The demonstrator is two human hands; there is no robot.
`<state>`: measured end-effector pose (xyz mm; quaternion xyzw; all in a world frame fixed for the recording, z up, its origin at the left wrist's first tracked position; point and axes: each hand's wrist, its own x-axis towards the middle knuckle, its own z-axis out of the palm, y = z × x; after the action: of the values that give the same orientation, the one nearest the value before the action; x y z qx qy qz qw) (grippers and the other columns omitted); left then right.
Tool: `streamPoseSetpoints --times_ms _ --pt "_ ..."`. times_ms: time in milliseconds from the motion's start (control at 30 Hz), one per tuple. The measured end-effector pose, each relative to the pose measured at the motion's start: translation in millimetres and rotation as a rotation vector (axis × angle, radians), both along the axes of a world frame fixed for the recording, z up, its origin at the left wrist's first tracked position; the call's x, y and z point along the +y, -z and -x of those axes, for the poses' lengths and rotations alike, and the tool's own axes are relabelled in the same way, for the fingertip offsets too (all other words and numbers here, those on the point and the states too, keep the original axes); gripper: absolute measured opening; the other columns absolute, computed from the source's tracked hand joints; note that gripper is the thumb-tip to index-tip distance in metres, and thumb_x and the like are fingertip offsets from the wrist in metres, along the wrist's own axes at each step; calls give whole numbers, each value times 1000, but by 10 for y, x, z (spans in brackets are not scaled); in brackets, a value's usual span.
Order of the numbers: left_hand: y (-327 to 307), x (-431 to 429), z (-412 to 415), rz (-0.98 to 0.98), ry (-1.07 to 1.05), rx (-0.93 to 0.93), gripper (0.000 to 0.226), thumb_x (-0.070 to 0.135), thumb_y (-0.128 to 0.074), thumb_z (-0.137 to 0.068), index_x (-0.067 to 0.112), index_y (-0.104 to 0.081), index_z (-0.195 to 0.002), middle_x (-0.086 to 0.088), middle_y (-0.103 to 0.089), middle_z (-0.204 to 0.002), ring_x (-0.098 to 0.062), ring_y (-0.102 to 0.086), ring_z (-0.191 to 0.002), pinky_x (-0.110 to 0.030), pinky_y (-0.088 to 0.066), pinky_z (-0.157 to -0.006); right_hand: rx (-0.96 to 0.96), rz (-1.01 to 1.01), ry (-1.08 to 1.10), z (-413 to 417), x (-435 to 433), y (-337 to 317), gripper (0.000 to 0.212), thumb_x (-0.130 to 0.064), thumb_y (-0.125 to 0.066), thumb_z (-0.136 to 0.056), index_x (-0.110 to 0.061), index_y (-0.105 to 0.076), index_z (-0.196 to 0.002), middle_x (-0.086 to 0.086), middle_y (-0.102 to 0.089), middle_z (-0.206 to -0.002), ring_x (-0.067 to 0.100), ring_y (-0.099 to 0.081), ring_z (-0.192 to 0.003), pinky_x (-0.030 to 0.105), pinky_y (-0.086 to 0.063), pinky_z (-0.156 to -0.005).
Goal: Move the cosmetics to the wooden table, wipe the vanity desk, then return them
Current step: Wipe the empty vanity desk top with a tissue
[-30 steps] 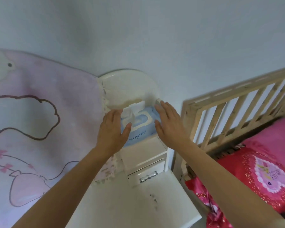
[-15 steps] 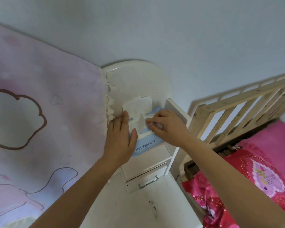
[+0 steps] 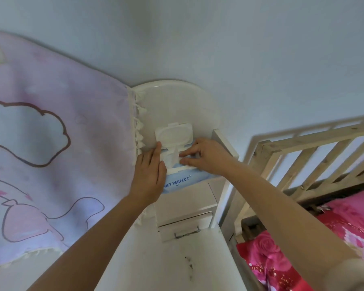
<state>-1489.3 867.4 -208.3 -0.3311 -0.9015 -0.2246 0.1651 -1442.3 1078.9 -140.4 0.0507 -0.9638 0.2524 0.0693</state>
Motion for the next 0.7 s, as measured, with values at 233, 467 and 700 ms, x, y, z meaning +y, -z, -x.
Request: streamPoseSetpoints --times_ms 233,467,700 --pt "-69 20 -109 19 -63 -27 58 31 -13 -101 2 -28 -149 -14 -41 -145 -27 -42 -120 -33 -27 -107 15 -73 -88 226 47 -49 17 -53 -72 -79 -45 -76 -93 -19 -70 -83 1 -61 -76 28 -51 -69" --pt "-119 11 -132 10 -59 -60 59 32 -15 -99 4 -25 -150 -15 -45 -142 -26 -44 -110 -34 -33 -102 352 -446 -242 198 -18 57 46 -45 -38 -97 -17 -74 -94 4 -60 -88 24 -61 -72 36 -48 -53" --pt "-124 6 -141 12 -65 -79 61 35 -13 -99 6 -25 -151 -14 -48 -139 -25 -45 -107 -37 -38 -100 290 -828 -378 81 -60 -117 24 -8 -49 -97 -14 -61 -116 5 -56 -106 24 -60 -89 33 -37 -58"
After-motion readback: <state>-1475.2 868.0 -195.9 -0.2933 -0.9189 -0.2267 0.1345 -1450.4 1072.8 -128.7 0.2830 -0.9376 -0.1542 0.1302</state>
